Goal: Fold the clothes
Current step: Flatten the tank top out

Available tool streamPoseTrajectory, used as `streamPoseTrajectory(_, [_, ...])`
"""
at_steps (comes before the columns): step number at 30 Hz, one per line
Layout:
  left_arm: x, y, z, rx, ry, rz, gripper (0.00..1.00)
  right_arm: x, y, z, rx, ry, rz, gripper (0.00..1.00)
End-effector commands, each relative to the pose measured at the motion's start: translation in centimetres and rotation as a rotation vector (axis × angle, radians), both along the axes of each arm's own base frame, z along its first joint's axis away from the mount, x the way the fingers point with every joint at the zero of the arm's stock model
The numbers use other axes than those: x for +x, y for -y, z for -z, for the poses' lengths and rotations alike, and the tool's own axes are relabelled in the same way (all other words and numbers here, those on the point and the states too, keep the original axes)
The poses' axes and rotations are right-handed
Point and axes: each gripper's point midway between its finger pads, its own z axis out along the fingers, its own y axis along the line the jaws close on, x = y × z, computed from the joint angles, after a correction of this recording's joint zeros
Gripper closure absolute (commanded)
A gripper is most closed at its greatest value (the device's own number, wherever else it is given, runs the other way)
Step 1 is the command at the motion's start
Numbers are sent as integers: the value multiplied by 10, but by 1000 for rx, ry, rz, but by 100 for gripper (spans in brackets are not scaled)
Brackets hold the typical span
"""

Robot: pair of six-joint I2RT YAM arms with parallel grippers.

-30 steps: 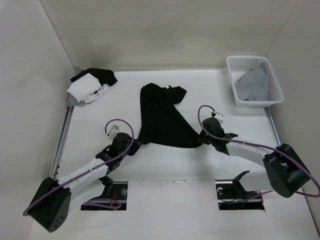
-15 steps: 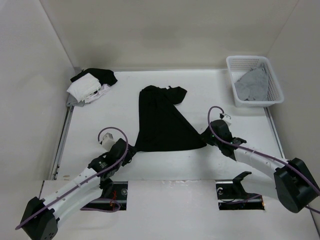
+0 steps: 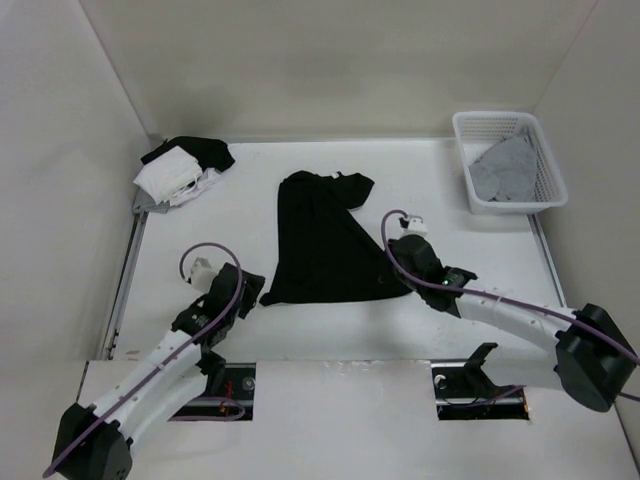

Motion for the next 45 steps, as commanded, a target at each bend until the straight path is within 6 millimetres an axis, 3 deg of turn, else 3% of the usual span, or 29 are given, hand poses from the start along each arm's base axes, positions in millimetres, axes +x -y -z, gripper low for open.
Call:
streamPoseTrajectory(1, [49, -2, -54, 158, 157, 62, 45, 27, -23, -37, -10, 112, -37, 86])
streamPoseTrajectory(3, [69, 7, -46, 259, 110, 154, 42, 42, -4, -37, -25, 138, 55, 64])
streamPoseTrajectory(5, [89, 22, -33, 341, 65, 268, 42, 46, 9, -36, -34, 142, 95, 51])
streamPoseTrajectory(7, [105, 45, -24, 374, 47, 389, 42, 47, 20, -32, -40, 135, 127, 47])
streamPoseTrajectory(10, [116, 63, -7, 410, 17, 497, 44, 41, 34, -15, -42, 86, 170, 44])
streamPoseTrajectory(13, [119, 68, 5, 438, -11, 533, 53, 35, 43, 2, -41, 41, 190, 44])
streamPoseTrajectory(16, [122, 67, 15, 468, -40, 537, 69, 31, 45, 14, -38, 2, 191, 44])
streamPoseTrajectory(19, [133, 54, 22, 504, -67, 485, 90, 27, 43, 26, -21, -47, 179, 45])
streamPoseTrajectory(21, [148, 33, 16, 521, -57, 383, 95, 24, 43, 32, -18, -63, 185, 48])
streamPoseTrajectory(23, [169, 16, 3, 504, -16, 283, 96, 23, 45, 37, -23, -74, 196, 49])
streamPoseTrajectory(27, [208, 7, -21, 468, 64, 217, 95, 27, 40, 48, -34, -102, 186, 49])
streamPoseTrajectory(30, [220, -6, -23, 492, 71, 164, 90, 29, 35, 53, -29, -116, 188, 49])
streamPoseTrajectory(31, [221, -11, -21, 494, 70, 151, 84, 31, 34, 52, -20, -112, 194, 49])
streamPoseTrajectory(34, [207, -19, -24, 487, 86, 145, 63, 33, 32, 47, -2, -87, 194, 50])
streamPoseTrajectory(36, [189, -29, -28, 498, 106, 129, 57, 34, 29, 41, 13, -65, 189, 52])
streamPoseTrajectory(42, [125, -96, -26, 490, 91, -66, 53, 25, 8, 26, 40, -20, 114, 75])
streamPoseTrajectory(45, [101, -118, -21, 480, 63, -133, 51, 19, 6, 25, 42, -5, 98, 78])
